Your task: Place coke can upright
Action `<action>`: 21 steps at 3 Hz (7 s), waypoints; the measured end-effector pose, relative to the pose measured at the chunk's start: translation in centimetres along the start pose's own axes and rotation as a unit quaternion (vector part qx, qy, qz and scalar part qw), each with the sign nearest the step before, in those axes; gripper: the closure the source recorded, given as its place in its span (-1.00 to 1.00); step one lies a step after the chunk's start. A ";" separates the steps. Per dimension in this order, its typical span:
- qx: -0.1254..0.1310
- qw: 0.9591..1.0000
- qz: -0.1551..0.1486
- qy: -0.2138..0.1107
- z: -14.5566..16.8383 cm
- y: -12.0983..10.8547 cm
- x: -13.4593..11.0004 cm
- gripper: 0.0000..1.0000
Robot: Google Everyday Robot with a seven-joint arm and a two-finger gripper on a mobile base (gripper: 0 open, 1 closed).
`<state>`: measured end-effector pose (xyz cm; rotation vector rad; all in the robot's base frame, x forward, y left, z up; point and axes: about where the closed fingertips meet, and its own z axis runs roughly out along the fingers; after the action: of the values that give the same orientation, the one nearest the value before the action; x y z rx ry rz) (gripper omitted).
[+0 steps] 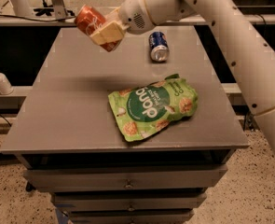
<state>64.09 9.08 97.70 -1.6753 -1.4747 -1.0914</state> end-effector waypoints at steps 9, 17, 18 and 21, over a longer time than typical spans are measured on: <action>0.014 0.988 -0.053 0.143 -7.7 1.2 -11.6 1.00; 0.003 0.992 -0.014 0.123 -10.5 2.1 -18.3 -0.74; -0.012 0.993 -0.007 0.113 -11.9 1.7 -19.6 -1.00; -0.066 0.993 -0.038 0.086 -19.1 1.4 -17.0 -1.00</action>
Offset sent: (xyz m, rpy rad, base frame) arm -0.0121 -0.0336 0.0028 0.0417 -0.0262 0.0325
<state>61.91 -15.59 91.14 -1.5791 -1.3908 -1.3653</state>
